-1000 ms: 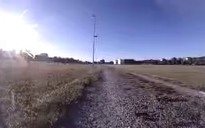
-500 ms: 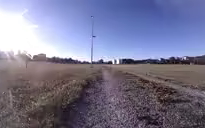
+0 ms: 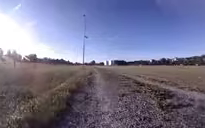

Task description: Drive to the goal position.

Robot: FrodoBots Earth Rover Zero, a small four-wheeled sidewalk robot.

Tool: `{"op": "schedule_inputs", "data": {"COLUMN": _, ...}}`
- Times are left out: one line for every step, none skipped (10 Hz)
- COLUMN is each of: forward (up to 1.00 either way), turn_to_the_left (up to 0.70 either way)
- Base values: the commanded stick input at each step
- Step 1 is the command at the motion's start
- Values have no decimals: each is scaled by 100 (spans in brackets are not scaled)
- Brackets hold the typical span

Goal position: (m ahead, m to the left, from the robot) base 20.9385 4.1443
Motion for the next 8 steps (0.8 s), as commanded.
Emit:
{"op": "schedule_inputs", "data": {"forward": 50, "turn_to_the_left": 0}}
{"op": "schedule_inputs", "data": {"forward": 50, "turn_to_the_left": 0}}
{"op": "schedule_inputs", "data": {"forward": 50, "turn_to_the_left": 0}}
{"op": "schedule_inputs", "data": {"forward": 50, "turn_to_the_left": 0}}
{"op": "schedule_inputs", "data": {"forward": 50, "turn_to_the_left": 0}}
{"op": "schedule_inputs", "data": {"forward": 50, "turn_to_the_left": 0}}
{"op": "schedule_inputs", "data": {"forward": 50, "turn_to_the_left": 0}}
{"op": "schedule_inputs", "data": {"forward": 50, "turn_to_the_left": 0}}
